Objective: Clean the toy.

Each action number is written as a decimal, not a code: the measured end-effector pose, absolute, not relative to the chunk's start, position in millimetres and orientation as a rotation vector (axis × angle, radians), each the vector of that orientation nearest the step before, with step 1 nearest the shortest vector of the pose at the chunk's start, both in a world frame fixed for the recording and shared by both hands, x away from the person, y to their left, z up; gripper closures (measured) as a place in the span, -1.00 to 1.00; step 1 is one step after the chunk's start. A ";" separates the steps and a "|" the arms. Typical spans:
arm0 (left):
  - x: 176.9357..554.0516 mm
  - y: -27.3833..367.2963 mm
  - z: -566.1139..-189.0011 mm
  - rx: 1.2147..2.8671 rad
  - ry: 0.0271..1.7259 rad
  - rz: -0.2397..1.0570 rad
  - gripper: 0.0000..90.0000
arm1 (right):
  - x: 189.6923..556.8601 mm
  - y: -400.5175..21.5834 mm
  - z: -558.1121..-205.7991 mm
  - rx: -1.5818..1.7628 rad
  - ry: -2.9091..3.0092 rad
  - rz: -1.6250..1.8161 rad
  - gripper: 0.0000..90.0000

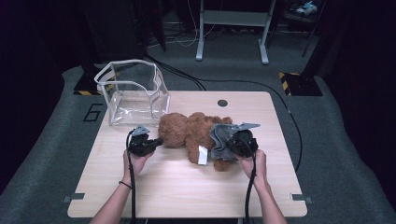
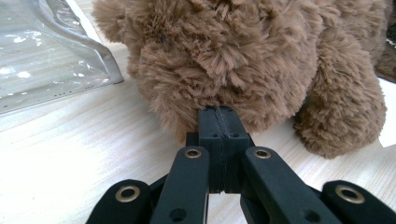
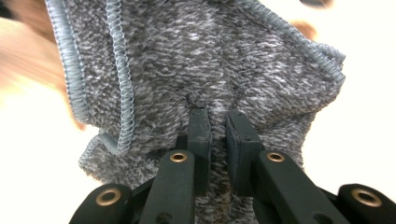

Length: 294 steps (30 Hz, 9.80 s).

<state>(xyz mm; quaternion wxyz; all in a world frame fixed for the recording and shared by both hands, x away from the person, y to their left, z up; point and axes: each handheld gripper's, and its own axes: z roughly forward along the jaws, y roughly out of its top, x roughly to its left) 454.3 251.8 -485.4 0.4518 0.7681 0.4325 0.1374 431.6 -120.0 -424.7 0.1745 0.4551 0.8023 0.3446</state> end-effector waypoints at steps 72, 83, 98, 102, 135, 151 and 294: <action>451.8 250.3 -480.7 1.888 1.044 0.365 1.00 | 447.7 25.1 -456.0 1.019 2.481 0.959 0.82; 453.1 248.3 -479.4 1.886 1.033 0.363 1.00 | 437.5 -4.0 -462.9 1.052 2.510 0.862 0.83; 453.7 250.4 -479.2 1.870 1.048 0.360 1.00 | 417.0 -55.6 -465.0 1.189 2.454 0.750 0.83; 454.0 250.5 -479.0 1.873 1.046 0.361 1.00 | 414.4 -79.2 -459.8 1.259 2.396 0.756 0.83; 458.3 251.3 -480.5 1.878 1.067 0.371 1.00 | 400.6 -110.5 -466.8 1.294 2.354 0.756 0.83; 459.6 250.2 -482.3 1.890 1.068 0.368 1.00 | 418.3 -135.5 -434.8 1.357 2.201 0.955 0.81; 464.5 132.8 -450.5 2.012 0.774 0.132 0.60 | 410.4 -128.7 -474.9 1.411 2.087 0.813 0.83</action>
